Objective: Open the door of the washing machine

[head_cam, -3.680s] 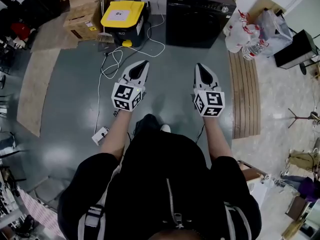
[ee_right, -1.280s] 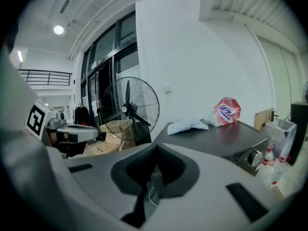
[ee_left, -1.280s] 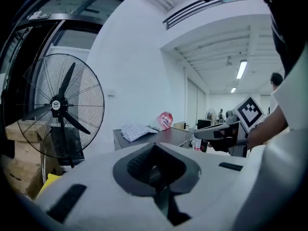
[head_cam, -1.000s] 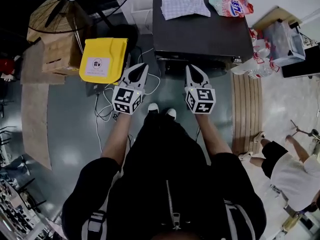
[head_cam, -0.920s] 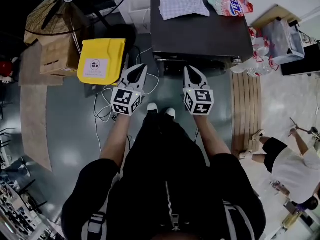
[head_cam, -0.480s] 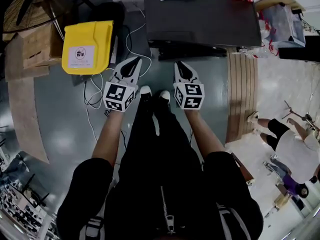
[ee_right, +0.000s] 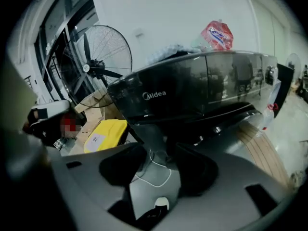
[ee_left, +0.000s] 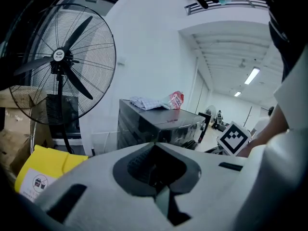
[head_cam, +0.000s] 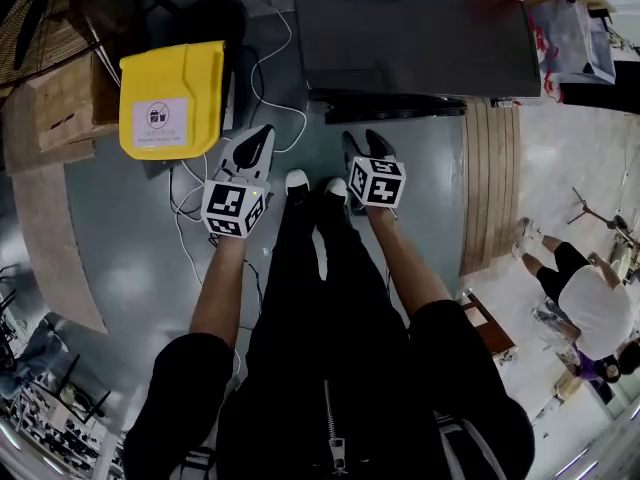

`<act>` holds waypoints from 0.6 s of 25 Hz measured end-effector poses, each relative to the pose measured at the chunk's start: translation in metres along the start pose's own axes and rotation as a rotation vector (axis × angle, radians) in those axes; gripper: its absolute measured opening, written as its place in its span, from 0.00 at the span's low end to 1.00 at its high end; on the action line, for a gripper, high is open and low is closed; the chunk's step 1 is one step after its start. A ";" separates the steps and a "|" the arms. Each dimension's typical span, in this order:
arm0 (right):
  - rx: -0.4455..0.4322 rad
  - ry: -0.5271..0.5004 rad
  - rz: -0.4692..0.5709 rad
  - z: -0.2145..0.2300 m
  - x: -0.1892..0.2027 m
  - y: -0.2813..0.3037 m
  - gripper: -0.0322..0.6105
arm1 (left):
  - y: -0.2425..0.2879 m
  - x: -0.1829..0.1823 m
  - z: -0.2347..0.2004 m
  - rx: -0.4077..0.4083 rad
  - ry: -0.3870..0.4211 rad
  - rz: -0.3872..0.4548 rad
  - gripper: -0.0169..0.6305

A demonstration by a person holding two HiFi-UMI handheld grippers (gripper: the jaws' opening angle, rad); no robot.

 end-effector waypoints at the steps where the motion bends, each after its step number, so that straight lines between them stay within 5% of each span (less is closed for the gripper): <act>1: 0.018 0.024 -0.012 0.002 0.003 0.007 0.39 | -0.001 0.002 -0.006 -0.003 -0.004 -0.003 0.03; 4: 0.084 0.120 -0.048 0.012 0.015 0.028 0.46 | -0.006 0.009 -0.023 -0.016 -0.018 -0.014 0.03; 15: 0.287 0.393 -0.110 0.046 0.058 0.091 0.46 | -0.019 0.051 -0.068 -0.037 -0.063 -0.063 0.03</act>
Point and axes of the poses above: the fingertips, and each gripper's own axes: y forward along the fingers, z to its right, x out of its underside, the point moved 2 cm from there along -y, backward along the fingers, and after that the axes turned 3 degrees about x, right-handed, at the moved point
